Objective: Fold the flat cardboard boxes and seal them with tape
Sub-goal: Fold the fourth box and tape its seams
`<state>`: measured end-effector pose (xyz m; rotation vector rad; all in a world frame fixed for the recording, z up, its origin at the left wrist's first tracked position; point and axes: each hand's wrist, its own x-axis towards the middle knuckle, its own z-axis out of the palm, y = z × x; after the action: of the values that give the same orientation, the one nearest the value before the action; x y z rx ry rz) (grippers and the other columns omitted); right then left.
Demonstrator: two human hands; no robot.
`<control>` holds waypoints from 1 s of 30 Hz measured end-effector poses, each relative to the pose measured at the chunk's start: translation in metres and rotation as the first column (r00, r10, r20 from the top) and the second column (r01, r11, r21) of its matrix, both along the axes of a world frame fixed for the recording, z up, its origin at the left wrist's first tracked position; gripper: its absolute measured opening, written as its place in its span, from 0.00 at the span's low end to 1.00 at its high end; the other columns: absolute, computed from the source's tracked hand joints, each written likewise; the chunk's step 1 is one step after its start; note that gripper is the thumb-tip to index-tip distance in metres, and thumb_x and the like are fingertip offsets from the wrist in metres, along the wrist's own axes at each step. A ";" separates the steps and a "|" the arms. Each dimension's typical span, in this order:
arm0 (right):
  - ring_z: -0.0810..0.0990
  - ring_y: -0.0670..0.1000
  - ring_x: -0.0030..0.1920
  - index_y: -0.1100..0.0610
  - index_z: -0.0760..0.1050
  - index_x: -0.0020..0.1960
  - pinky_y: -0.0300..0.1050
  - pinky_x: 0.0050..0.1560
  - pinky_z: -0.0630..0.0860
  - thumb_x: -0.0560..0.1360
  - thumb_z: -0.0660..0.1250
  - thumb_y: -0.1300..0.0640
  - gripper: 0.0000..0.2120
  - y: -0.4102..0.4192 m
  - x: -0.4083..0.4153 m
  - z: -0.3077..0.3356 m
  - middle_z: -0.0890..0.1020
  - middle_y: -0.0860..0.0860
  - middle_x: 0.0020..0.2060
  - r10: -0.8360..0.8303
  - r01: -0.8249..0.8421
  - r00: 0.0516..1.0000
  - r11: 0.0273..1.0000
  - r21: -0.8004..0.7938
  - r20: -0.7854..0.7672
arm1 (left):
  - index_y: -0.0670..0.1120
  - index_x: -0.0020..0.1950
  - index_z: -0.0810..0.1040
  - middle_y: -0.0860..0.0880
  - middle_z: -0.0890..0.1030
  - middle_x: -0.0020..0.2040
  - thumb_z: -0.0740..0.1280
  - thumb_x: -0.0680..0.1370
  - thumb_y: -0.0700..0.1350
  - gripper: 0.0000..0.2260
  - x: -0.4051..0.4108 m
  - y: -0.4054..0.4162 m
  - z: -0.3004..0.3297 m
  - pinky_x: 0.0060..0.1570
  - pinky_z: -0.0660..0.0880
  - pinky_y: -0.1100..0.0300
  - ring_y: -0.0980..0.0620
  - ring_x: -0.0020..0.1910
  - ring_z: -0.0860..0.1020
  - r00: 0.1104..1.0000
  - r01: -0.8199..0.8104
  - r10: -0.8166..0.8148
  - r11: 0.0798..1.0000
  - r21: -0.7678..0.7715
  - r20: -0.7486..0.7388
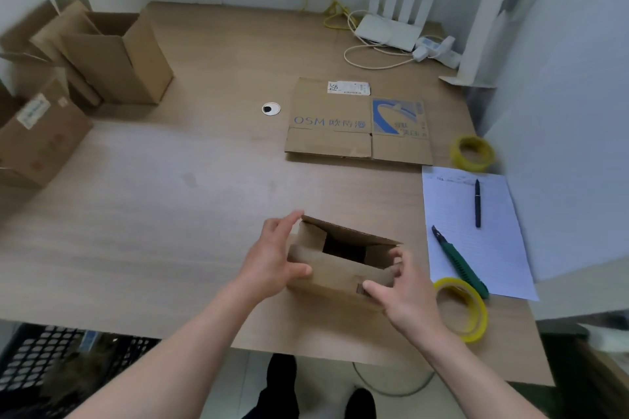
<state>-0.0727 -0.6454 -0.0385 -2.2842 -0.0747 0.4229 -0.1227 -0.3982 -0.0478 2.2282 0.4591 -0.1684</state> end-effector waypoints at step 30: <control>0.81 0.43 0.50 0.43 0.79 0.52 0.43 0.52 0.74 0.72 0.73 0.60 0.14 -0.030 -0.002 -0.019 0.83 0.42 0.49 -0.356 0.337 0.925 0.930 0.147 0.135 | 0.55 0.79 0.42 0.49 0.34 0.79 0.39 0.81 0.62 0.27 0.004 -0.034 -0.023 0.71 0.30 0.42 0.42 0.75 0.28 0.801 0.543 -0.586 0.629 0.556 -0.121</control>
<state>-0.0744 -0.6750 -0.0571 -2.1498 0.2175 0.0476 -0.1183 -0.4319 -0.0708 2.9094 -0.3195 -0.3111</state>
